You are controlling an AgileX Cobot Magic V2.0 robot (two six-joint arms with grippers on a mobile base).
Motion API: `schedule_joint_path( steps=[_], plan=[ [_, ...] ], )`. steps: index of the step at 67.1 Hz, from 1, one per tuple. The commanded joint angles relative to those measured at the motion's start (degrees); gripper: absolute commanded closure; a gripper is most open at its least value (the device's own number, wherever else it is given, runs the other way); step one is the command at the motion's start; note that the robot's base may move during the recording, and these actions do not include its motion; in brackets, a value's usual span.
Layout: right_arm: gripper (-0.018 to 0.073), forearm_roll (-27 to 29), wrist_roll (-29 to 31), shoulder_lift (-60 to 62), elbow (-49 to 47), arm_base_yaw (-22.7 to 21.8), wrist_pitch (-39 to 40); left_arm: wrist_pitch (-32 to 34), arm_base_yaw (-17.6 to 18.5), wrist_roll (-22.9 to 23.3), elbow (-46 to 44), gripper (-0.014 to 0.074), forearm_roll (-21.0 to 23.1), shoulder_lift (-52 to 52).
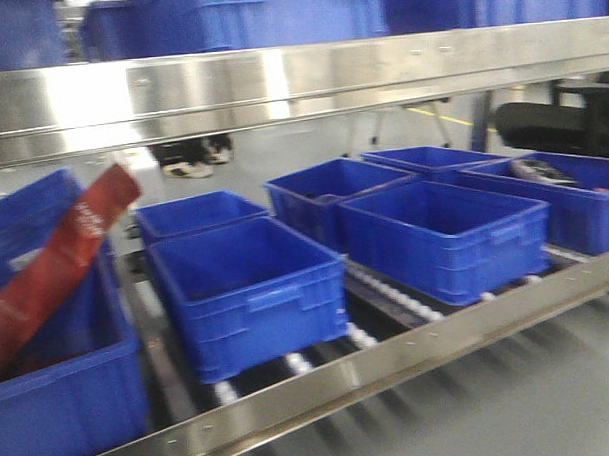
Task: Move two blue bins to right shelf middle
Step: 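Keep both grippers clamped on the bin while driving to the other shelf, then raise the held bin with both grippers above the shelf's steel rail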
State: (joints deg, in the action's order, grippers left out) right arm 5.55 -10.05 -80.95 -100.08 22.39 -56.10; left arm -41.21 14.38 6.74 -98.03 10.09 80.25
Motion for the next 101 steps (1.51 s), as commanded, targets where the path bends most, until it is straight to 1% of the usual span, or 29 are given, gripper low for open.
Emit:
schedule_joint_path(
  steps=[1, 101],
  plan=[
    [0.0713, 0.6, 2.0, 1.0, -1.0, 0.0, 4.7, 3.6, 0.2, -1.6, -0.9, 0.0707, 1.1, -1.0],
    [0.0713, 0.6, 2.0, 1.0, -1.0, 0.0, 4.7, 3.6, 0.2, -1.6, -0.9, 0.0707, 1.1, -1.0]
  ],
)
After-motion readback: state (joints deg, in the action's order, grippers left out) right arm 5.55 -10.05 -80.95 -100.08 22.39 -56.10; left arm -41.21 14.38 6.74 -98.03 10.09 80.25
